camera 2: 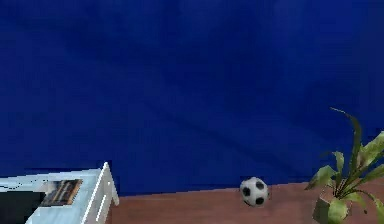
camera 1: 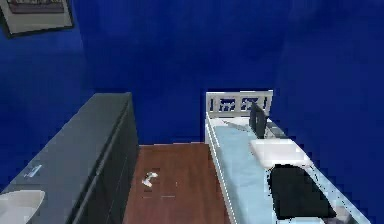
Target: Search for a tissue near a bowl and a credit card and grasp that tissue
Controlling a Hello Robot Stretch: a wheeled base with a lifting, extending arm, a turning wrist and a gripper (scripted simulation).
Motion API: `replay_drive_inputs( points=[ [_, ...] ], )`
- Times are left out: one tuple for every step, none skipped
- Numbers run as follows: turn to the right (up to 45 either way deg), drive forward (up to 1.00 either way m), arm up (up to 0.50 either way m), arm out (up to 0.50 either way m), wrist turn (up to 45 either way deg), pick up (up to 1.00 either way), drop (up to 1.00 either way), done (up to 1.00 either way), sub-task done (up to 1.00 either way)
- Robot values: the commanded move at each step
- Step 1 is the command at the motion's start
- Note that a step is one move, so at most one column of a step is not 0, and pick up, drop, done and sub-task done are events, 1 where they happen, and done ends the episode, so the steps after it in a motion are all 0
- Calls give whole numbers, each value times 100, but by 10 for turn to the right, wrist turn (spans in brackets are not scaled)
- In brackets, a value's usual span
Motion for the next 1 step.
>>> replay_drive_inputs(
  points=[
    [-210, 0, 0, 0, 0, 0, 0, 0, 0]
  ],
)
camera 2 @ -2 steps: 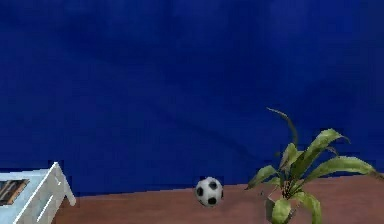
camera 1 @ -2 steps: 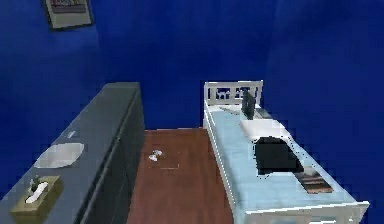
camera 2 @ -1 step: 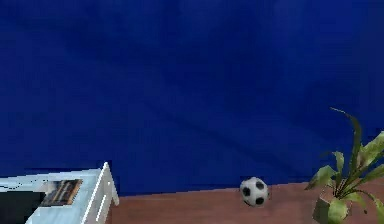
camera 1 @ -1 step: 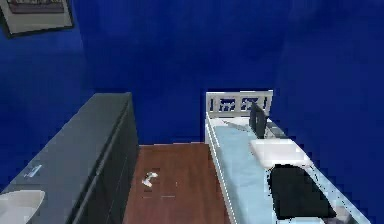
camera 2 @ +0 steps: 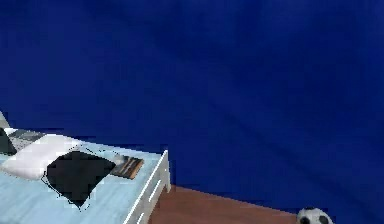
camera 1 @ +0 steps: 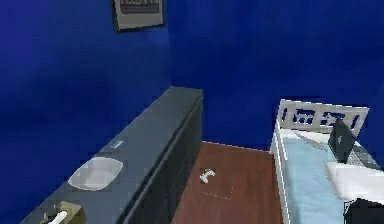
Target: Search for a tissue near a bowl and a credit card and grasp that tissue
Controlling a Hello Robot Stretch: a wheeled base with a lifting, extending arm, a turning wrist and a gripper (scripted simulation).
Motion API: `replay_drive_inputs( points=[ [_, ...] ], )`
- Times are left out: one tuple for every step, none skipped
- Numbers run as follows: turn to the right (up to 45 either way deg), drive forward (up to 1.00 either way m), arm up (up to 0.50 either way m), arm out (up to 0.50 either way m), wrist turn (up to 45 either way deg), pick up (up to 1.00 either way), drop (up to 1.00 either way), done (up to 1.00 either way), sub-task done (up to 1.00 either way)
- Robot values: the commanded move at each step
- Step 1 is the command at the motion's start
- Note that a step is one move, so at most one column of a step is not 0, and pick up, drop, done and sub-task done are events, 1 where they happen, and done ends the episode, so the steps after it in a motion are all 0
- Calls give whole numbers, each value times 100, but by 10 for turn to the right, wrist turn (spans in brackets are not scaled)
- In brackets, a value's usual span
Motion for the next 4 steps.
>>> replay_drive_inputs(
  points=[
    [0, 30, 0, 0, 0, 0, 0, 0, 0],
    [450, 0, 0, 0, 0, 0, 0, 0, 0],
    [450, 0, 0, 0, 0, 0, 0, 0, 0],
    [450, 0, 0, 0, 0, 0, 0, 0, 0]
  ],
)
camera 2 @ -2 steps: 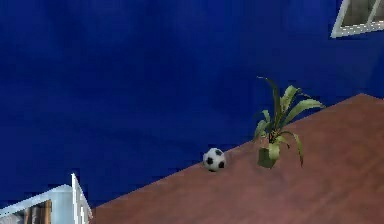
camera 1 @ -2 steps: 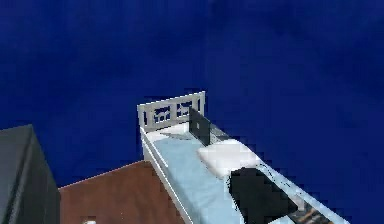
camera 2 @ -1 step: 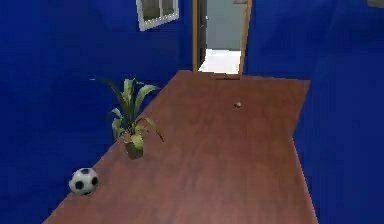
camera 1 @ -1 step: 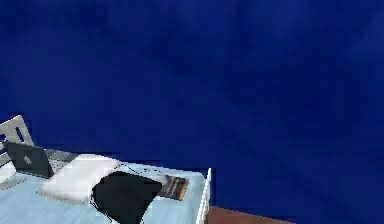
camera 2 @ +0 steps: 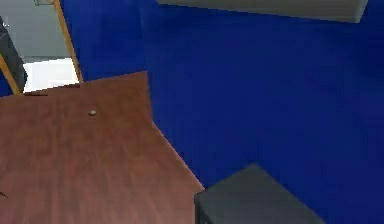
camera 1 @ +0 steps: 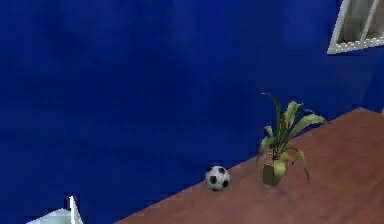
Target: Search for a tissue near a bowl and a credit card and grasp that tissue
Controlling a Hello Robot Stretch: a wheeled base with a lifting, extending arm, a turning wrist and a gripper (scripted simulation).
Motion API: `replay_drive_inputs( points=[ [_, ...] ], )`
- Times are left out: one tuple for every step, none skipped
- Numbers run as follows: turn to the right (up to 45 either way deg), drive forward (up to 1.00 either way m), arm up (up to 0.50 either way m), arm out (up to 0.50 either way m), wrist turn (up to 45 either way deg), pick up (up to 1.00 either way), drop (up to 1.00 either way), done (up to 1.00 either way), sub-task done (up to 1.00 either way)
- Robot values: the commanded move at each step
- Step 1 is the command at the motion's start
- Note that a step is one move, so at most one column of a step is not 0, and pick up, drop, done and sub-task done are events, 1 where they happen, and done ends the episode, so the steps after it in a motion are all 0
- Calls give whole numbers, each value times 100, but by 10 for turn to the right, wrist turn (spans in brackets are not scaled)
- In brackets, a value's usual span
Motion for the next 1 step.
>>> replay_drive_inputs(
  points=[
    [330, 0, 0, 0, 0, 0, 0, 0, 0]
  ],
)
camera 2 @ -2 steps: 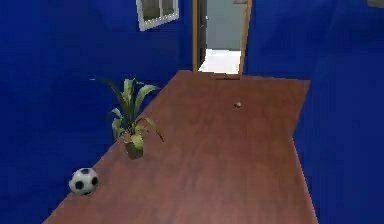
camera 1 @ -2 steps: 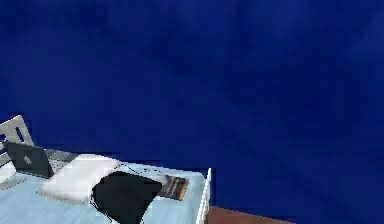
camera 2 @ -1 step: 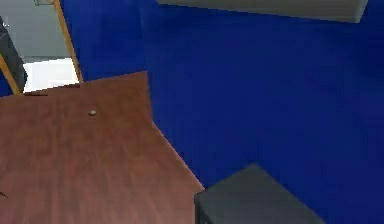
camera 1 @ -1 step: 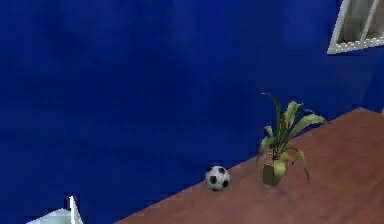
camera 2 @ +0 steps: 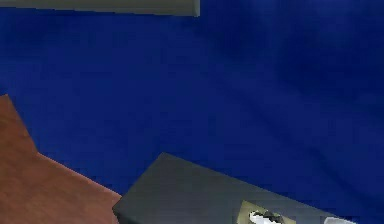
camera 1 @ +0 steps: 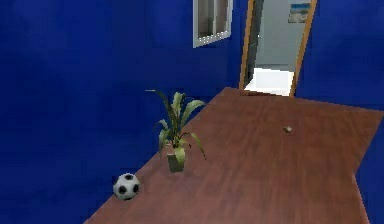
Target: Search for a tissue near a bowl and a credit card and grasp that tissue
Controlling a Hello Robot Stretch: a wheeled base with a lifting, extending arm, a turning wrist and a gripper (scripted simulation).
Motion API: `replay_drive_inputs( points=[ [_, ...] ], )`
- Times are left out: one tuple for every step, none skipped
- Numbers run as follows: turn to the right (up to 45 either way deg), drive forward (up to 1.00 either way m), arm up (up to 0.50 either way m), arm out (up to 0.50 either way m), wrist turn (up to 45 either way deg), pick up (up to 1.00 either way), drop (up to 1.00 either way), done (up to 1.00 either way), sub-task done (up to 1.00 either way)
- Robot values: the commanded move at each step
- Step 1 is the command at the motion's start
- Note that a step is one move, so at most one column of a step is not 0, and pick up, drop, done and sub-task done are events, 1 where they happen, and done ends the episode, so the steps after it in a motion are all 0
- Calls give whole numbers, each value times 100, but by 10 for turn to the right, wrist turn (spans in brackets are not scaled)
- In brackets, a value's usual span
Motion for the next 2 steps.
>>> replay_drive_inputs(
  points=[
    [0, 15, 0, 0, 0, 0, 0, 0, 0],
    [360, 0, 0, 0, 0, 0, 0, 0, 0]
  ],
)
